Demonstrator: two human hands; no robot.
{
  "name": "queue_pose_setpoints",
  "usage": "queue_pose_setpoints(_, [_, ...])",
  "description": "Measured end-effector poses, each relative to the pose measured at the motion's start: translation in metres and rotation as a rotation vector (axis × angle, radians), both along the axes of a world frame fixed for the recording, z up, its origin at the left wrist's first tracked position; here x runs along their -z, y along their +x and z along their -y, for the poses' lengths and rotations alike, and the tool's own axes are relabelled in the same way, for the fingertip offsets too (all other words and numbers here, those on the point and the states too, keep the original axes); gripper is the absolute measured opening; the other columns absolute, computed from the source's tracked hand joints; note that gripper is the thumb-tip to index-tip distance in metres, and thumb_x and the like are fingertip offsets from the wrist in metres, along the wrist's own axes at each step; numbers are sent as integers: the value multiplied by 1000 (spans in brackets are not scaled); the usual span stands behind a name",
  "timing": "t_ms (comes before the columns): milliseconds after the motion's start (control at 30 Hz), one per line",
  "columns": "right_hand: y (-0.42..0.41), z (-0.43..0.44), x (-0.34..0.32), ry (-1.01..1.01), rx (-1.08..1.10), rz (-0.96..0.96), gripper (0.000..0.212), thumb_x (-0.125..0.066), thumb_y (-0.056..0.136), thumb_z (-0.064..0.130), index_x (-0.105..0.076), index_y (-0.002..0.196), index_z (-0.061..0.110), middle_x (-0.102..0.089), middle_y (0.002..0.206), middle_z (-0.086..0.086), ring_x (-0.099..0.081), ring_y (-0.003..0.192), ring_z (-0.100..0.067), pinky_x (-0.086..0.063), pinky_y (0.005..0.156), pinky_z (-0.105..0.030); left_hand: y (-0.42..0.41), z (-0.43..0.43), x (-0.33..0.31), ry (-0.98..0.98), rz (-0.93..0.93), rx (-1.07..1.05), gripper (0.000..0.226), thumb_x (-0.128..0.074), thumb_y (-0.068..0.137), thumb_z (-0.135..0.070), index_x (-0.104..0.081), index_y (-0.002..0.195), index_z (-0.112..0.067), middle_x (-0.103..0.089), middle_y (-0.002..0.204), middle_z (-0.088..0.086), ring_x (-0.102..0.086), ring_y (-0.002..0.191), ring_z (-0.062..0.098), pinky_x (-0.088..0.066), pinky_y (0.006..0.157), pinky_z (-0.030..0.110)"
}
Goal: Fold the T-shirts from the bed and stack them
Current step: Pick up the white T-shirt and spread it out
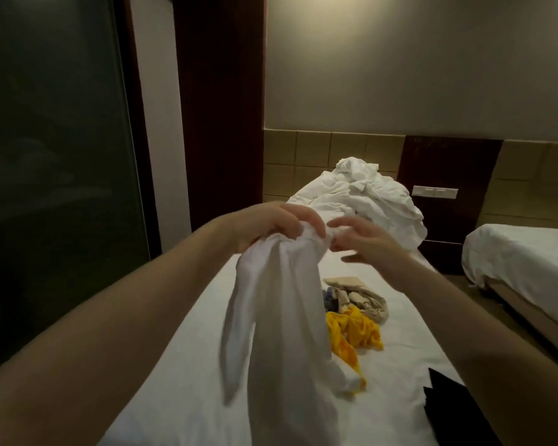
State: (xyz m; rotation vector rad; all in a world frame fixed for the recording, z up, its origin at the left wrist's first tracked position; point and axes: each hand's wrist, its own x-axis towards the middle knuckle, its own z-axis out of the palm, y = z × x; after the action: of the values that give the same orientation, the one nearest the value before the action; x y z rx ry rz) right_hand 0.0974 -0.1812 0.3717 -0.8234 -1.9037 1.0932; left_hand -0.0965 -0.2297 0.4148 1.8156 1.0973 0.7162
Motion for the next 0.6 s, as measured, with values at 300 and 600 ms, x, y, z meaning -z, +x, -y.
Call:
queue_pose_setpoints(300, [-10,1,66,-282,-193,291,26,-72,80,25,-60,102,30,-66,100,14,-63,93,-3,-51,76,-12,19,-9,-35,608,-898,-54,67,-36,85,9,-60,118,-44,-60,112,-13,-56,88,6,-45,75,10])
queue_pose_setpoints(600, [38,-27,67,-22,282,187,7,-59,69,20,-60,75,19,-59,77,1,-54,82,-21,-42,74,-34,-33,-16,-14,564,-620,-575,43,-45,91,-2,-55,125,-27,-50,110,-5,-47,97,12,-38,71,15])
